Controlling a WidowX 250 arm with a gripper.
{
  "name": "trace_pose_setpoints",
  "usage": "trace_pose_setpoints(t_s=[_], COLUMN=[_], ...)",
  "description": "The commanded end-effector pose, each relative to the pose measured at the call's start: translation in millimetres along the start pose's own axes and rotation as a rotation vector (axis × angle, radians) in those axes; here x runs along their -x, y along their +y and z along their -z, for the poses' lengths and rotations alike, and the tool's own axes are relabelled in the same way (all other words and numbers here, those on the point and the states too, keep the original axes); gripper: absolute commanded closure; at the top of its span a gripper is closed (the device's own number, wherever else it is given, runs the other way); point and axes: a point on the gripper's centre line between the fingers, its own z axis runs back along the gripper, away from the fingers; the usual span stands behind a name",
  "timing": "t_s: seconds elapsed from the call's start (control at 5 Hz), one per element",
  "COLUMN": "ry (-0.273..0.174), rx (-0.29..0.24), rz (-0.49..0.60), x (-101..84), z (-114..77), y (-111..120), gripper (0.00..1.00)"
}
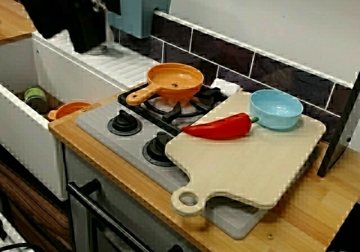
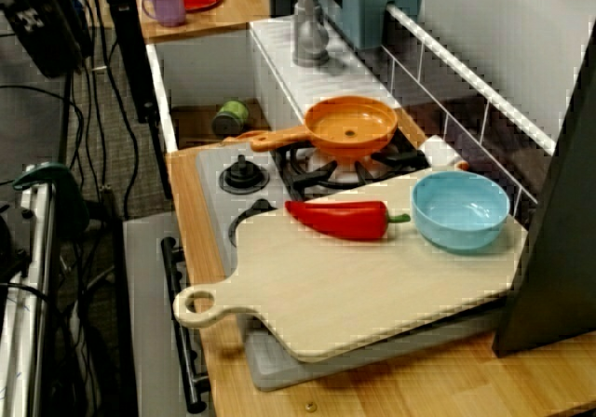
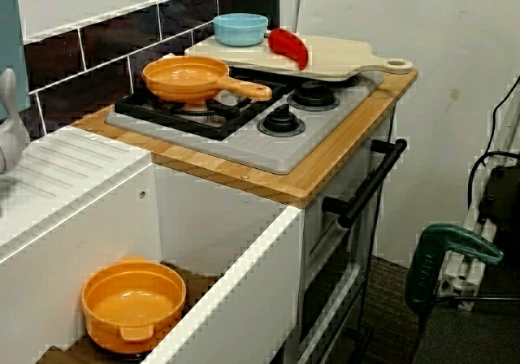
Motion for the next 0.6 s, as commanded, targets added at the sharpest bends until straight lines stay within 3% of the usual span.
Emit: trace_pose_setpoints(t_s=[0.0,0.2,0.4], ry=[0.017,0.033,0.011], rx=[0.040,0.049,0.102], rz=[0.202,0.263,0.320], x=[-40.3,-66.1,-97.4], z=[40.7,64.9,74.0], y=[-47,-59,-62], gripper=[0.00,0.00,0.00])
